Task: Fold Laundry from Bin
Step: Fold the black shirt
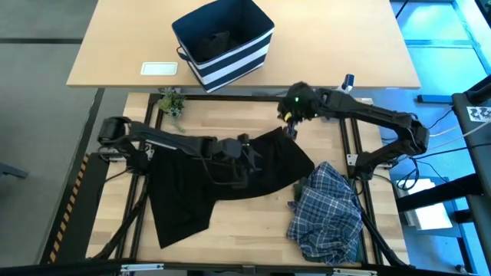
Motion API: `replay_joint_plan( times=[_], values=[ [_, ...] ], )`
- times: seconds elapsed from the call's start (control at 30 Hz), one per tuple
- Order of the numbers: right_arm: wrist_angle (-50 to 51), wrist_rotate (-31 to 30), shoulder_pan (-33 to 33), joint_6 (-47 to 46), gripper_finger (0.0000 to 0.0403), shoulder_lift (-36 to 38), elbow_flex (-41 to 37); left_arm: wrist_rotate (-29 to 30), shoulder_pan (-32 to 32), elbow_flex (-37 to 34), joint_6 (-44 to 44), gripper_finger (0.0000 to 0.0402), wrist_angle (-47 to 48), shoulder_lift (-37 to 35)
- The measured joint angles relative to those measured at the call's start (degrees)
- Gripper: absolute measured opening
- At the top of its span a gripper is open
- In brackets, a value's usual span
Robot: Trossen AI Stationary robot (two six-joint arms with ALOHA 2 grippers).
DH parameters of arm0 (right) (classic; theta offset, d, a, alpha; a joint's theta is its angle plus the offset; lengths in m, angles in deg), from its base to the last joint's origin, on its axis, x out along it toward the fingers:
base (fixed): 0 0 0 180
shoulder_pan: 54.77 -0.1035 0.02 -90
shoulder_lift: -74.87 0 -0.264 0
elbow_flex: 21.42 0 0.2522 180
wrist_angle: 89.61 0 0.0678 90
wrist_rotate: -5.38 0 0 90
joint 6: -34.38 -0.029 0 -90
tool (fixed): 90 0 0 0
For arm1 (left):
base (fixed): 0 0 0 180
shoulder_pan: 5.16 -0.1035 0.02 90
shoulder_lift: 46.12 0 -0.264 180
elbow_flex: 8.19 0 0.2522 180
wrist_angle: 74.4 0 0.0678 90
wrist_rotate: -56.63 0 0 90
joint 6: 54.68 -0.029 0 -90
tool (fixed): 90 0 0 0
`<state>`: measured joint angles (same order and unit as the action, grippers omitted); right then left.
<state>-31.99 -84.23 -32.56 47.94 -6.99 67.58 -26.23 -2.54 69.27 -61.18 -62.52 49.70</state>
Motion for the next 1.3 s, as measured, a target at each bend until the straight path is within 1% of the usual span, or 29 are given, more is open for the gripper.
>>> replay_joint_plan(
  times=[0.13,0.23,0.33,0.43,0.53,0.6,0.7,0.9,1.0,1.07,1.13,1.2,1.3],
  values=[
    [-0.8,1.2,-6.4,0.1,0.0005,-0.1,-1.0,7.6,1.7,-0.4,0.7,0.0205,11.6,-4.7],
    [-0.7,1.8,-10.5,0.2,0.0005,-0.2,-2.5,13.4,3.2,-2.6,3.1,0.0198,15.8,-8.7],
    [-1.4,1.8,-13.6,-0.5,0.0005,-0.2,-3.8,14.6,4.3,-7.6,8.6,0.0191,15.9,-13.6],
    [-4.5,2.8,-15.5,-1.2,0.0005,-0.2,-6.2,15.5,6.9,-13.7,15.6,0.0183,14.8,-18.2],
    [-6.6,5.6,-16.8,2.4,0.0008,-0.2,-9.9,16.3,10.9,-18.4,22.5,0.0174,14.1,-21.0],
    [-8.1,7.1,-17.2,5.3,0.0020,-0.5,-12.6,17.0,13.8,-20.3,26.1,0.0169,13.9,-21.4],
    [-10.0,9.9,-17.0,6.1,0.0056,-2.0,-15.3,18.8,17.5,-21.6,30.3,0.0163,14.0,-21.4],
    [-10.5,11.4,-17.0,6.2,0.0153,-9.6,-15.4,21.0,21.1,-21.8,34.7,0.0158,13.8,-21.0],
    [-10.9,11.7,-17.0,8.0,0.0186,-12.4,-15.1,21.6,22.3,-21.8,35.6,0.0158,13.9,-21.0],
    [-10.7,11.9,-17.0,9.4,0.0197,-13.2,-14.8,22.2,22.8,-21.8,36.5,0.0158,13.9,-21.0],
    [-10.9,13.3,-17.0,10.3,0.0199,-13.3,-14.4,22.4,23.3,-21.8,37.7,0.0158,14.2,-21.0],
    [-11.0,14.4,-17.0,10.7,0.0195,-13.3,-14.1,23.0,23.8,-22.1,39.1,0.0158,14.4,-21.0],
    [-11.0,14.3,-16.9,10.9,0.0186,-13.3,-13.9,24.2,24.7,-23.3,41.4,0.0158,14.2,-21.0]
  ],
)
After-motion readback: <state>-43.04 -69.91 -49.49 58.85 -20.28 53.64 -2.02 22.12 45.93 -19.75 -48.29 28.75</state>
